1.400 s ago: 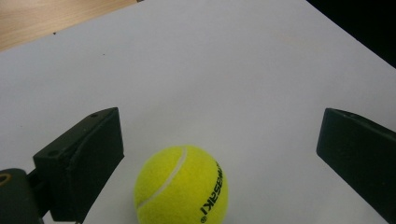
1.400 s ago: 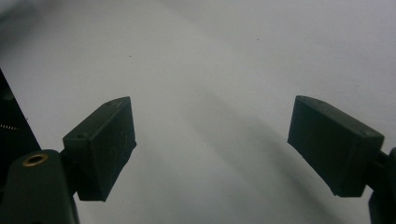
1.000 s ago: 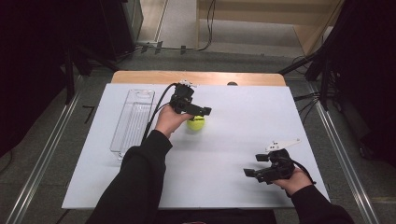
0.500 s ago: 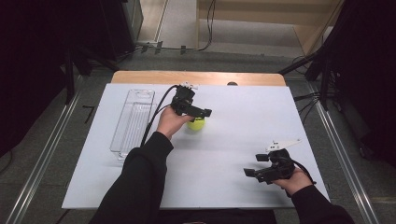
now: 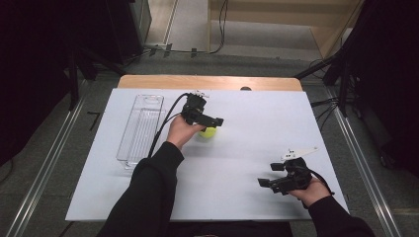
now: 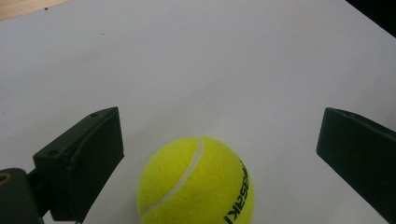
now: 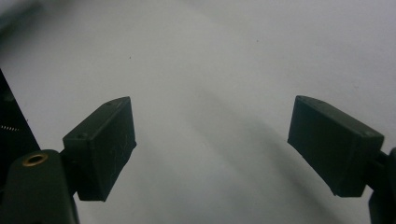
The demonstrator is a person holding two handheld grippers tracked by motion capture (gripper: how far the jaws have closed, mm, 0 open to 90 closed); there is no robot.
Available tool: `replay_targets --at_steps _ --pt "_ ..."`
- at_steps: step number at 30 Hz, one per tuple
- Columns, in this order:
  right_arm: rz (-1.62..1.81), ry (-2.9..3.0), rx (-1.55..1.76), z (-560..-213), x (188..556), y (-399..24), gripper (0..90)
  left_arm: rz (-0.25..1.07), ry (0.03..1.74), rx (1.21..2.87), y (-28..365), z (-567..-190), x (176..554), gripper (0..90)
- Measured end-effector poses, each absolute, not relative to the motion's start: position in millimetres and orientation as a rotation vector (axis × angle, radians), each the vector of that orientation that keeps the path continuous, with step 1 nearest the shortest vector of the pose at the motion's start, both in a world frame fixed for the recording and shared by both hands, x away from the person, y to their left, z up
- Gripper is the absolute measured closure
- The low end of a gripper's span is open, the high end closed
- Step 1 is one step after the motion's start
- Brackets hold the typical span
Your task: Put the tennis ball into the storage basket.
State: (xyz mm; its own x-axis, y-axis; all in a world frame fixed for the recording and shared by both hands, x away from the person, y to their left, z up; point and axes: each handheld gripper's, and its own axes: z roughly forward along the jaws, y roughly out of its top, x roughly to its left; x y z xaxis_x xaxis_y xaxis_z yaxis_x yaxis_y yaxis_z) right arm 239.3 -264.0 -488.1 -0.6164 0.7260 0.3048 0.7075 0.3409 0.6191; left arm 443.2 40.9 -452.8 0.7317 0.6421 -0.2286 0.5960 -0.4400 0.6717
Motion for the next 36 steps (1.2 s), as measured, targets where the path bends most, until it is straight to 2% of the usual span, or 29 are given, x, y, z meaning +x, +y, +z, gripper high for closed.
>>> replay_targets --at_steps 27,36 --pt "1.151 2.556 1.357 -488.1 239.1 -263.4 13.1 0.072 0.961 2.184 44.1 -488.3 435.8 1.3" --pt "1.148 2.558 1.360 -488.0 238.8 -263.2 13.1 0.076 0.965 2.236 39.8 -498.8 434.3 1.3"
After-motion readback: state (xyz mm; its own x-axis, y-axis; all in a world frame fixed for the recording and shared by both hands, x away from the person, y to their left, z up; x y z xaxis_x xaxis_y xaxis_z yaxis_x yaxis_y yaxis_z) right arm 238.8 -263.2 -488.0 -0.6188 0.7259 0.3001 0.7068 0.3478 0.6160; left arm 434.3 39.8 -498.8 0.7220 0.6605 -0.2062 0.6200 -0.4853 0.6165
